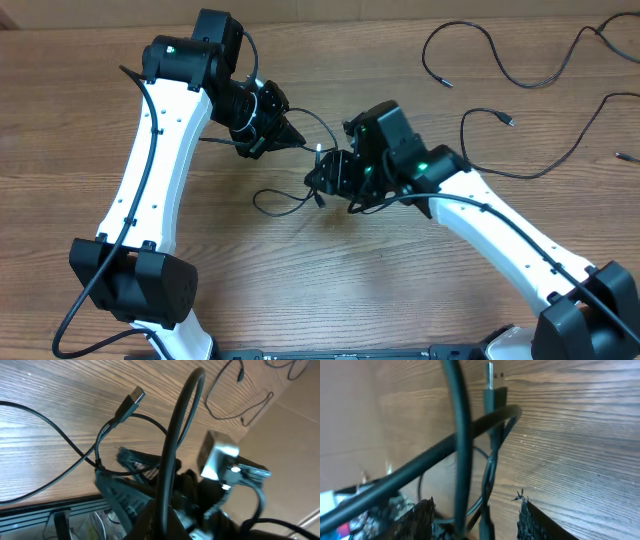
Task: Untangle cables
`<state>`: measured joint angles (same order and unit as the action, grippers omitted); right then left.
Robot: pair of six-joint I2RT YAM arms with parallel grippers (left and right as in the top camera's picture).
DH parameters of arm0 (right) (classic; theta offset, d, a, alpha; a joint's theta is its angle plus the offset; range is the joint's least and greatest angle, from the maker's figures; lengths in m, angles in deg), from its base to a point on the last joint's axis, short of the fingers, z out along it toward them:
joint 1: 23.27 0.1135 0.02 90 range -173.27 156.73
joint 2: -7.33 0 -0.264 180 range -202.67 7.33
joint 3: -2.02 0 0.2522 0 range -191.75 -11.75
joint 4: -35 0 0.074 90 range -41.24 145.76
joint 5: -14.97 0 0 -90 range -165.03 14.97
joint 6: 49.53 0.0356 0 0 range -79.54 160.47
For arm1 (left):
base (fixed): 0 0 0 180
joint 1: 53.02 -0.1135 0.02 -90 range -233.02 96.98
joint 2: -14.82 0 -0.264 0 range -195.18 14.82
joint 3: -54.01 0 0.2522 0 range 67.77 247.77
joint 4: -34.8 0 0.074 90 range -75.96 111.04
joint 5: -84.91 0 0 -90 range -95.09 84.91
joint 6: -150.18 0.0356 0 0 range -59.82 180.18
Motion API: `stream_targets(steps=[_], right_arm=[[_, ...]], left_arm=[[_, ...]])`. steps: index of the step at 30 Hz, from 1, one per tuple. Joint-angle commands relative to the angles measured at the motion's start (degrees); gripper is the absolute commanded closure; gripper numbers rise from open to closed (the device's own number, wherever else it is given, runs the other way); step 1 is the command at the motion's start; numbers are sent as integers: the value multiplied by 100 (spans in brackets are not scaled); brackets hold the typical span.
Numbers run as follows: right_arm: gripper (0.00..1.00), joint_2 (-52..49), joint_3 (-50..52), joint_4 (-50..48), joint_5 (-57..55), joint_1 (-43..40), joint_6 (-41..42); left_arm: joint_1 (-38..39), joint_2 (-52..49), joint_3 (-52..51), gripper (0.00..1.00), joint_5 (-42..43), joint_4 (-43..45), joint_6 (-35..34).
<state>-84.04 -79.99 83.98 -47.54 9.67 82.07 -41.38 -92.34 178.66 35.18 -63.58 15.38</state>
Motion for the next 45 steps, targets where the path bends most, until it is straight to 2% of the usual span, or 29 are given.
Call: stream_targets(steps=[1, 3, 8, 11, 19, 24, 28, 38, 45], right_arm=[[46, -28, -33, 39, -831, 125, 487], [51, -28, -33, 142, -1084, 127, 533], [82, -28, -33, 494, -1657, 98, 533], [95, -28, -33, 682, -1915, 94, 540], [96, -28, -33, 1169, -2553, 94, 684], [93, -28, -33, 1392, -2885, 94, 686], [89, -28, -33, 1528, -3045, 94, 682], [89, -28, -33, 1578, -3042, 96, 682], [84, -28, -33, 1569, -3042, 96, 680]], left_arm=[[44, 22, 37, 96, 234, -4, -39], [44, 22, 37, 96, 133, -11, -20], [44, 22, 37, 96, -337, -105, 9], [44, 22, 35, 96, -363, -103, 50], [44, 22, 35, 96, -643, -105, 90], [44, 22, 35, 96, -898, -103, 107], [44, 22, 35, 96, -1696, -109, 107], [44, 22, 35, 96, -4146, -376, 105], [44, 22, 24, 96, -4846, -518, 105]])
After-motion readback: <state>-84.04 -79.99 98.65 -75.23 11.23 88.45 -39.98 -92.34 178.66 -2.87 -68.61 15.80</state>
